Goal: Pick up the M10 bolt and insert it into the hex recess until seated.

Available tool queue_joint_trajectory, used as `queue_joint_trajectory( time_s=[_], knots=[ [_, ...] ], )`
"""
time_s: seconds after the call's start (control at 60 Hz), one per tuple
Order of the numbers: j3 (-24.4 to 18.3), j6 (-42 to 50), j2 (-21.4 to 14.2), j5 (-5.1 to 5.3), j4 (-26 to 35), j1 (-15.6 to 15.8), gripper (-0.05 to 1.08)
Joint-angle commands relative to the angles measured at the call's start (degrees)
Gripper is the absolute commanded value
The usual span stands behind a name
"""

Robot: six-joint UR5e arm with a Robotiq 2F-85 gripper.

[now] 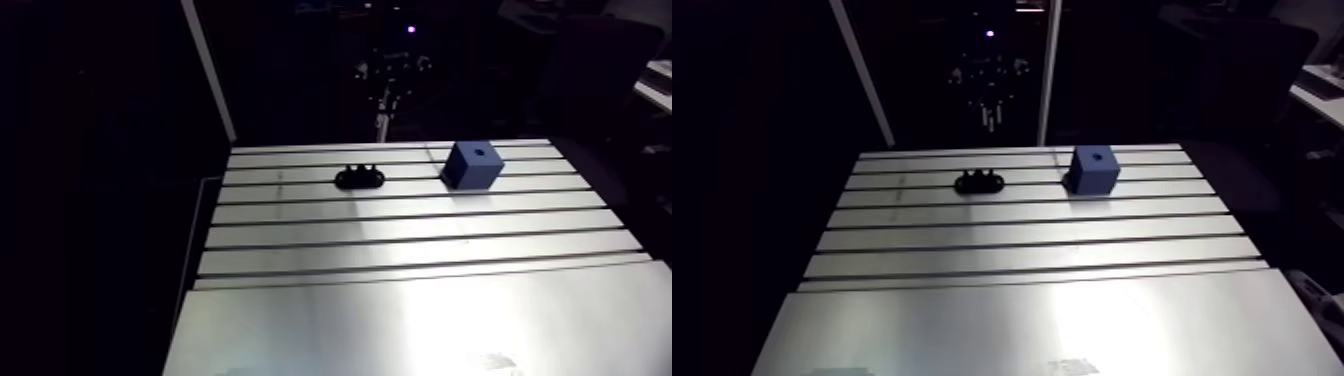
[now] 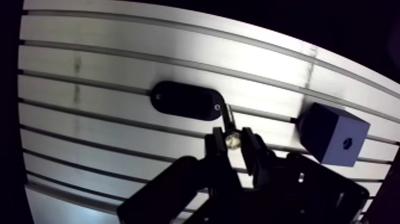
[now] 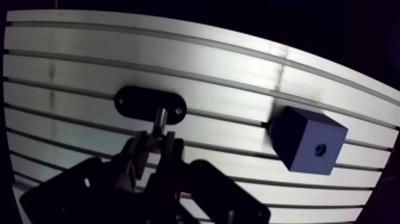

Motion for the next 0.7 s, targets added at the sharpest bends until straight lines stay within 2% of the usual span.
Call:
queue_joint_trajectory(
  time_s=[0.017, 0.117, 0.15, 0.233, 0.317, 0.5, 0.617, 0.65, 0.7],
  knots=[
    [-4.3, -11.46, -1.0, -0.21, 8.42, -3.32, 0.8],
    [-6.72, -16.19, -1.19, -0.3, 10.91, -5.0, 0.8],
    [-8.73, -18.54, -1.2, -0.43, 12.97, -5.7, 0.8],
    [-10.67, -20.58, -1.04, -0.55, 15.25, -6.79, 0.8],
    [-13.76, -22.09, -0.29, -0.39, 18.68, -9.23, 0.8],
    [-19.06, -20.91, 2.79, -0.71, 25.04, -11.25, 0.8],
    [-19.96, -17.3, 2.93, -0.97, 25.9, -12.06, 0.8],
    [-20.05, -16.05, 2.93, -1.21, 25.99, -12.17, 0.8],
    [-20.07, -14.39, 3.09, -2.14, 26.09, -12.18, 0.8]
  ],
)
